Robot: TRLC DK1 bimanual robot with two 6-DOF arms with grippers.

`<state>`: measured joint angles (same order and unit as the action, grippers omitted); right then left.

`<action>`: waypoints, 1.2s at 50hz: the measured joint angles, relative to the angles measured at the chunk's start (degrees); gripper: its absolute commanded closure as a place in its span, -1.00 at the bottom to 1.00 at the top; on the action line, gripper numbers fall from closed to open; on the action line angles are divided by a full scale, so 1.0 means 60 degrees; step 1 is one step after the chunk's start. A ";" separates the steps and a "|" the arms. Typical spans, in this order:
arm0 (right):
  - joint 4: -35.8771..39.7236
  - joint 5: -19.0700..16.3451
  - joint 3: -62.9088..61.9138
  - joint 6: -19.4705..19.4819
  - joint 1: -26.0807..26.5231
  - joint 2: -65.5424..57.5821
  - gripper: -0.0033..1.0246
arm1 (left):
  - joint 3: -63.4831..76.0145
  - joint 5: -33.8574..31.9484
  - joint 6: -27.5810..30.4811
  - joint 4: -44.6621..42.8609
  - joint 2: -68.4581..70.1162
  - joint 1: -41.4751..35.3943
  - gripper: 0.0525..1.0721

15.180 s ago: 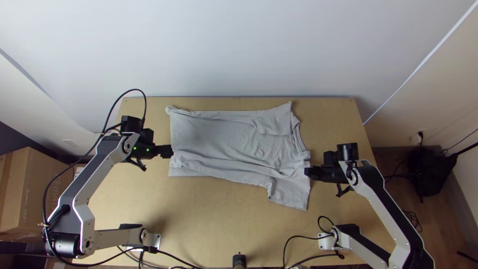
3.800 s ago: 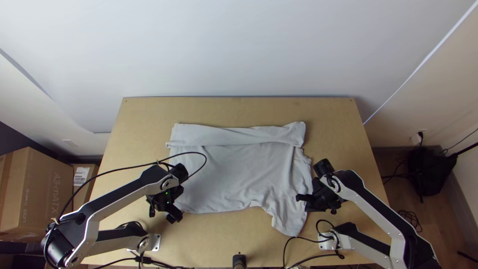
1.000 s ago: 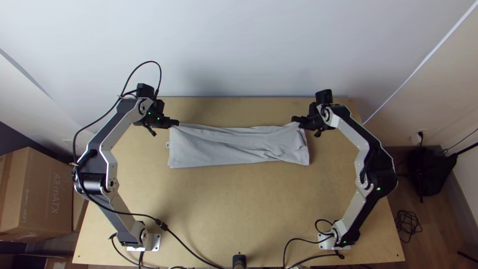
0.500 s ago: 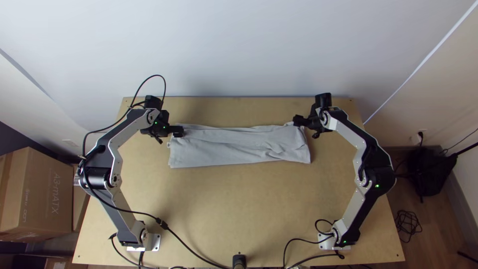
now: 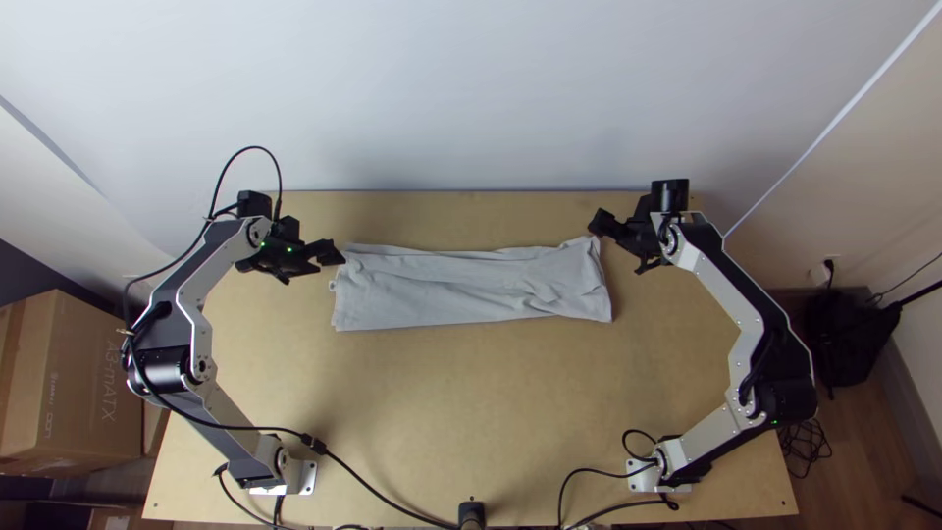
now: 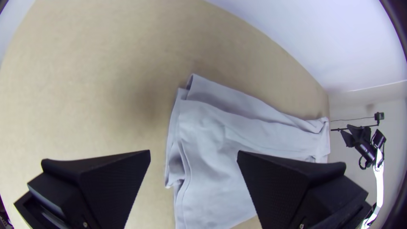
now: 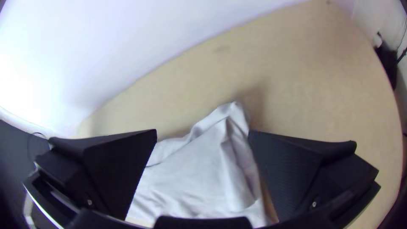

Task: Fold the t-shirt

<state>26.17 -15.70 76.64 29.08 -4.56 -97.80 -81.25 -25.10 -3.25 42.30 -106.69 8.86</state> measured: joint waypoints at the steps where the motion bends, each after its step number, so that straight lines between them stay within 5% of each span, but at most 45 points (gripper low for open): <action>1: 0.0000 -0.0310 -0.0004 0.0189 0.0055 0.0018 -0.92 | 0.0015 -0.0004 -0.0004 -0.0004 -0.0022 0.0022 -0.92; 7: -0.0004 -0.1945 -0.0022 0.1104 0.0408 0.0160 -0.92 | 0.0077 -0.0076 -0.0033 -0.0084 -0.0259 0.0044 -0.92; 18: 0.0000 -0.3493 -0.0098 0.1698 0.0860 0.0266 -0.92 | 0.0157 -0.0168 -0.0040 -0.0441 -0.0827 0.0004 -0.92; 38: 0.0000 -0.3796 -0.0098 0.1869 0.1042 0.0586 -0.92 | 0.0149 -0.0044 -0.0401 -0.0900 -0.0965 -0.1195 -0.88; 42: 0.0000 -0.3796 -0.0098 0.1869 0.1042 0.0586 -0.92 | 0.0160 0.0178 -0.0466 -0.1013 -0.0962 -0.1548 -0.51; 48: 0.0000 -0.3796 -0.0098 0.1869 0.1042 0.0590 -0.92 | 0.0586 0.0532 -0.0499 -0.1741 -0.0787 -0.1883 0.91; 60: 0.0000 -0.3829 -0.0109 0.1869 0.1191 0.0616 -0.92 | 0.1614 0.0630 -0.0415 -0.2167 -0.0157 -0.1413 0.95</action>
<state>26.17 -38.68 75.99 40.29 2.59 -94.11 -71.57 -21.32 -5.74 29.30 -107.63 0.38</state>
